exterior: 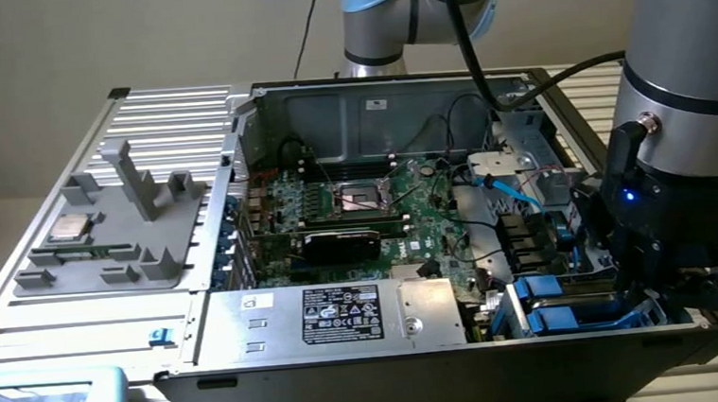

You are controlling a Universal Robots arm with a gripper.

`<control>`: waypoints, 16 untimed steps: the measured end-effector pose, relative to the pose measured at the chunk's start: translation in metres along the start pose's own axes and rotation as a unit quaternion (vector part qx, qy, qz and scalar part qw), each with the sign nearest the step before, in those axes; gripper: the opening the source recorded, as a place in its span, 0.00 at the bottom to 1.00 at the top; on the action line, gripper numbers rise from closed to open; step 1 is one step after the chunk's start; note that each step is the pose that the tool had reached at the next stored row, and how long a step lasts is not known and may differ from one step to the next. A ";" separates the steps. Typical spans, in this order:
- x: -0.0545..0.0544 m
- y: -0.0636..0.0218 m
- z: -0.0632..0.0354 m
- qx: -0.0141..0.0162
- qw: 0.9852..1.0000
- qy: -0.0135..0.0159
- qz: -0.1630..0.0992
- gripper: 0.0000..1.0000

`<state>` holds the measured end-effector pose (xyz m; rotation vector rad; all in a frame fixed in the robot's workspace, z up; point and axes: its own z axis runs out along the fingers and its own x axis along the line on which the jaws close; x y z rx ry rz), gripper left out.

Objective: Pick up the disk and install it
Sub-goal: 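Insert the first disk wire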

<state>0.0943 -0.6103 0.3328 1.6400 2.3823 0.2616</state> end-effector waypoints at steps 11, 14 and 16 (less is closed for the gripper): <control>0.000 0.0004 -0.0012 0.007 1.000 0.003 0.000 0.16; 0.000 0.0012 -0.0037 0.015 1.000 0.006 0.001 0.16; 0.001 0.0018 -0.0053 0.021 1.000 0.008 0.003 0.16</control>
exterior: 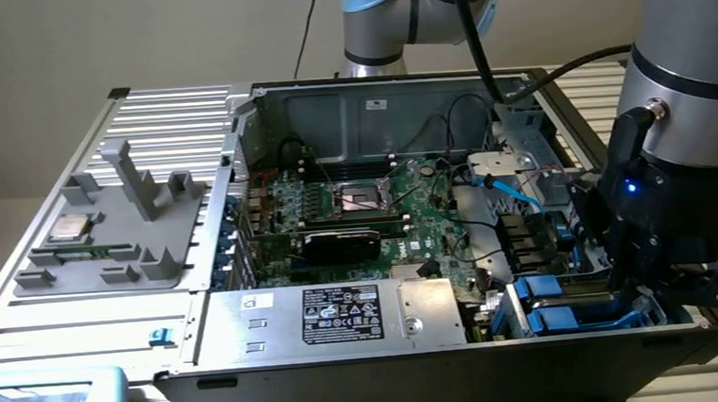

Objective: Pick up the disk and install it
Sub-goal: 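Insert the first disk wire, then insert the second disk wire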

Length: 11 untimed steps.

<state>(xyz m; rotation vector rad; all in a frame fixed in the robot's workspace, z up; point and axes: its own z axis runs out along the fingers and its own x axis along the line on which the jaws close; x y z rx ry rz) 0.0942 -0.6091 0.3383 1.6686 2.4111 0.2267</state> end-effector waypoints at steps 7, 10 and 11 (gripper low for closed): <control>0.000 0.0009 -0.0032 0.023 1.000 0.006 0.012 0.16; 0.000 0.0008 -0.0034 0.025 1.000 0.005 0.017 0.16; 0.000 0.0008 -0.0033 0.025 1.000 0.005 0.017 0.16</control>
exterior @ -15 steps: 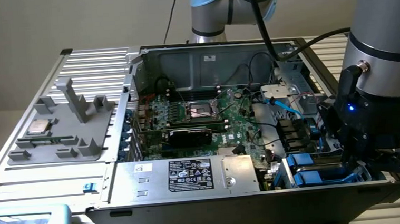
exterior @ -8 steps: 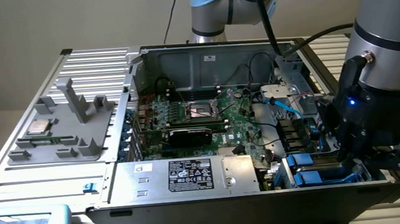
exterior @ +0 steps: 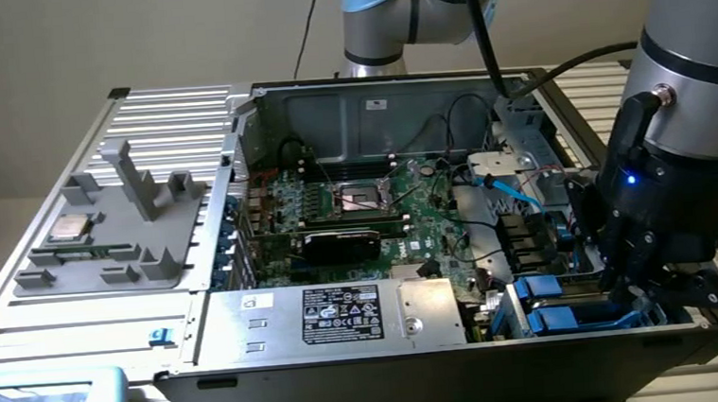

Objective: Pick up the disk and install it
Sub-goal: 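Insert the second disk wire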

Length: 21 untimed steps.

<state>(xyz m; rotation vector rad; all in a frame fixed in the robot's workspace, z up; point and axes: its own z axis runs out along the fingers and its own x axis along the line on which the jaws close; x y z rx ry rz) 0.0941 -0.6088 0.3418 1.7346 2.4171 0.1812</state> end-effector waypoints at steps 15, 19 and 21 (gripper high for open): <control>0.000 -0.0001 0.0000 0.028 0.996 -0.007 0.080 0.16; 0.000 -0.0001 -0.0001 0.030 0.996 -0.008 0.086 0.16; 0.000 -0.0002 0.0001 0.032 0.995 -0.010 0.098 0.16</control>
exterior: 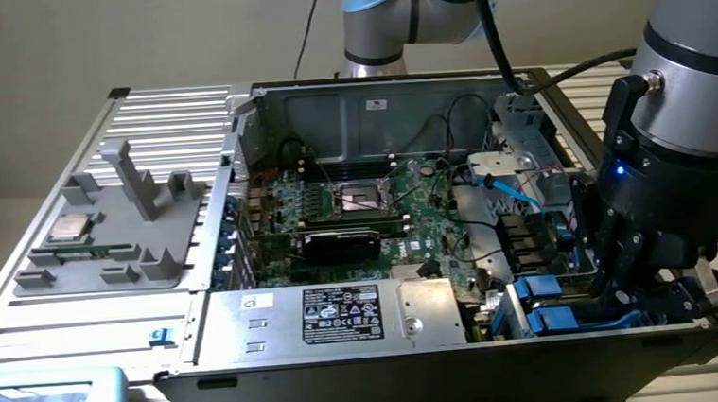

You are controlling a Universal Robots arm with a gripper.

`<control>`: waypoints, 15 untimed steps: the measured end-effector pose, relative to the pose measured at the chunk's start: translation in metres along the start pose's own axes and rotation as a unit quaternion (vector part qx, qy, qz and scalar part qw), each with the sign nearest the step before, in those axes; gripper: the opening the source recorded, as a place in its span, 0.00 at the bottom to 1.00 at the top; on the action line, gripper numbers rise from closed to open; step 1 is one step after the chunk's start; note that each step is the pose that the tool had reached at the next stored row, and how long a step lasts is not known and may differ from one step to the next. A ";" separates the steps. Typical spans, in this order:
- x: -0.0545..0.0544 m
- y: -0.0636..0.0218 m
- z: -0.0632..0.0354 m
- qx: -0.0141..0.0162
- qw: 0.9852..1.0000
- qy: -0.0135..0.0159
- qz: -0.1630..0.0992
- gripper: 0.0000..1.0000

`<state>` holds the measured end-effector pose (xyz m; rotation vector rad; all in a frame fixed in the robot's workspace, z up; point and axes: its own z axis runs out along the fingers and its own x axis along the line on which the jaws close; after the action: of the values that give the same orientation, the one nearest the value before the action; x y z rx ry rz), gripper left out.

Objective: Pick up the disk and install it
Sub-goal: 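Insert the second disk wire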

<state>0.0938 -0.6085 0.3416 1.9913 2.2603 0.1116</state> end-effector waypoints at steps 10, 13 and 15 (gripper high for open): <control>0.000 -0.0001 0.0000 0.015 0.998 -0.007 0.060 0.16; 0.000 0.0001 0.0000 0.017 0.998 -0.007 0.062 0.16; 0.000 0.0001 -0.0001 0.027 0.997 -0.007 0.067 0.16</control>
<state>0.0939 -0.6084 0.3417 2.1628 2.1418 0.0490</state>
